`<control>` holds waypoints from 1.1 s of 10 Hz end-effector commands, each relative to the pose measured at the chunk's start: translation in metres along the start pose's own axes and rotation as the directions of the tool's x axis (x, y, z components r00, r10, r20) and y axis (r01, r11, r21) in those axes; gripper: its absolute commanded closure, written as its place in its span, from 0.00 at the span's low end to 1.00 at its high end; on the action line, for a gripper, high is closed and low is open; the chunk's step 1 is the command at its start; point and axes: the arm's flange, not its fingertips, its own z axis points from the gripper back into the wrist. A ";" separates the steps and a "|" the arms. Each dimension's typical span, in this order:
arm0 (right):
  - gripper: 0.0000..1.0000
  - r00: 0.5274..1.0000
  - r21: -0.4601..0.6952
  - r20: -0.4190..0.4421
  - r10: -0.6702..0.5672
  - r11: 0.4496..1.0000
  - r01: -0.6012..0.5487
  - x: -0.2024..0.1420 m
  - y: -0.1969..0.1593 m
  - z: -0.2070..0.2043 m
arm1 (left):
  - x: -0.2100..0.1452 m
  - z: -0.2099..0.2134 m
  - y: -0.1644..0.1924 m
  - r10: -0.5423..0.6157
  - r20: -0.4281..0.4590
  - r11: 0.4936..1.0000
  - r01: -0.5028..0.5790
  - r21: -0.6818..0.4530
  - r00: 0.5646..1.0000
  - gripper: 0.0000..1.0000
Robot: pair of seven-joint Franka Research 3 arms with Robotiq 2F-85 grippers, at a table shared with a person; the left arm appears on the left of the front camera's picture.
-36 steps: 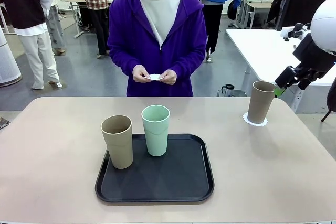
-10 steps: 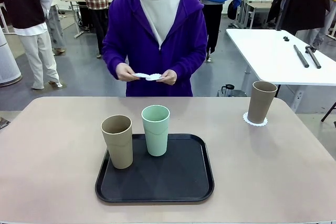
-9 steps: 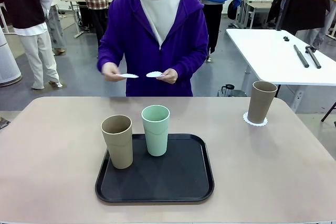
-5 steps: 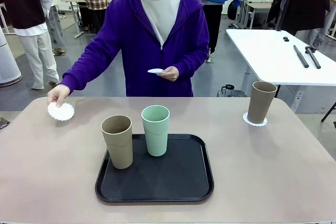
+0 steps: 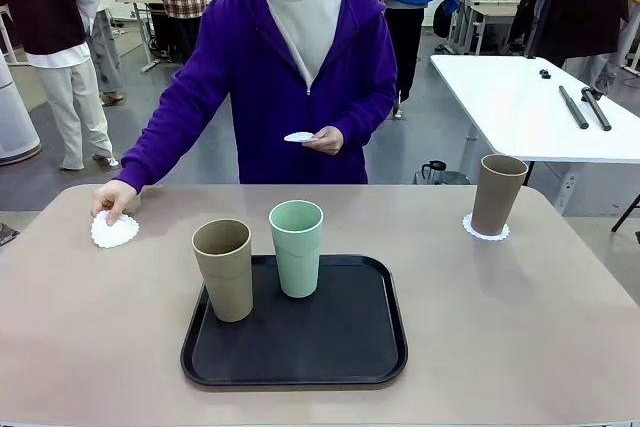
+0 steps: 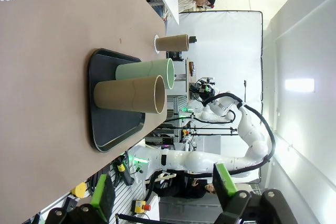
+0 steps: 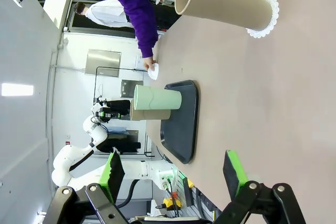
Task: Place coasters on the table and set cups on them.
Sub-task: Take one Reusable plastic cup from the Flat Tray and place it on a coaster set by the human.
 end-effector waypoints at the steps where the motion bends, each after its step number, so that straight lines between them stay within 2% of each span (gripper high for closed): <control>1: 0.00 1.000 0.001 0.001 0.002 1.000 -0.002 0.000 0.001 0.000 | -0.001 0.001 0.000 -0.005 0.005 1.000 0.005 -0.010 1.000 0.00; 11: 0.00 1.000 0.001 0.001 0.002 1.000 -0.002 0.000 0.001 0.000 | -0.001 0.001 0.000 -0.005 0.005 1.000 0.005 -0.010 1.000 0.00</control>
